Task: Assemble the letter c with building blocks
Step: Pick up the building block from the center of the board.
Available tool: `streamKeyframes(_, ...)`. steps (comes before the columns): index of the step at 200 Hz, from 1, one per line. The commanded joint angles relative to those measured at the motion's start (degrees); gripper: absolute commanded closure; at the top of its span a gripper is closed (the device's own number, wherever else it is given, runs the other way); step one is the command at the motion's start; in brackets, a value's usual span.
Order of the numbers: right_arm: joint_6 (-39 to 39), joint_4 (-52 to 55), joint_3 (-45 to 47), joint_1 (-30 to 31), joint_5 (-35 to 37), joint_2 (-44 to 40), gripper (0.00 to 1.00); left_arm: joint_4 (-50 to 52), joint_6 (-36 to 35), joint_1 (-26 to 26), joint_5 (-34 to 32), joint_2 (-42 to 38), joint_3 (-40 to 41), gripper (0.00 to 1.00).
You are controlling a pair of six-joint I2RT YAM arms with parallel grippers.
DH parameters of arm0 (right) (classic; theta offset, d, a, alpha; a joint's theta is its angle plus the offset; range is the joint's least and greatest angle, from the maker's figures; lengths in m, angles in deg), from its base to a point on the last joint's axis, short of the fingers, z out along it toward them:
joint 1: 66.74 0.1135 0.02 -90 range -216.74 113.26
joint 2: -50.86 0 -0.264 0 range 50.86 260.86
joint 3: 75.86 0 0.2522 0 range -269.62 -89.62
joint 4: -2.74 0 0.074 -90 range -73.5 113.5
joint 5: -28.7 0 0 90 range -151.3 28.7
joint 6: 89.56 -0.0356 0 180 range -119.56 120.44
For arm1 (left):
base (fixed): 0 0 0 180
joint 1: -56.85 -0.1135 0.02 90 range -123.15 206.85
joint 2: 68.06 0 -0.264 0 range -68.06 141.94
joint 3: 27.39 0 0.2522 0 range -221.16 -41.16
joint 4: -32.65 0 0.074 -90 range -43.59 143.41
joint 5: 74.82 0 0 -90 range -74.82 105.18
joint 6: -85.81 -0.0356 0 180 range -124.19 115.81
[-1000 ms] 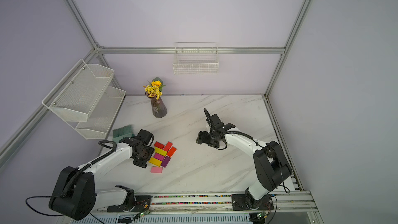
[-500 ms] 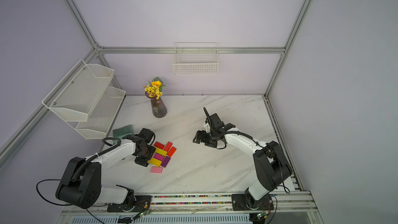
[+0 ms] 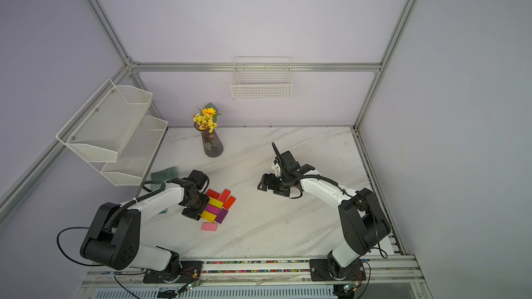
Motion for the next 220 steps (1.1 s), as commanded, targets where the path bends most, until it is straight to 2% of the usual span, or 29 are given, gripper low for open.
streamKeyframes(1, 0.66, -0.64, -1.43, 0.17, 0.01, -1.14, 0.14, 0.43, -0.37, -0.3, 0.17, -0.38, -0.17, 0.48)
streamKeyframes(74, 0.55, -0.28, -1.19, 0.2, 0.44, -2.06, 0.14, -0.84, -0.02, -0.21, 0.86, -0.8, 1.76, 0.53)
streamKeyframes(146, 0.31, -0.12, -1.45, 0.17, 0.21, -2.28, 0.14, -1.85, 0.05, -0.13, 1.13, -2.09, 2.88, 0.7)
streamKeyframes(179, 0.39, -0.07, -1.86, 0.18, 0.02, -1.93, 0.14, -1.36, -0.44, -0.13, 1.04, -4.33, 1.68, 0.75)
streamKeyframes(220, 0.48, -0.22, -2.46, 0.17, -0.39, -1.23, 0.15, 4.55, -4.01, -0.1, -0.2, -4.39, -3.76, 0.83)
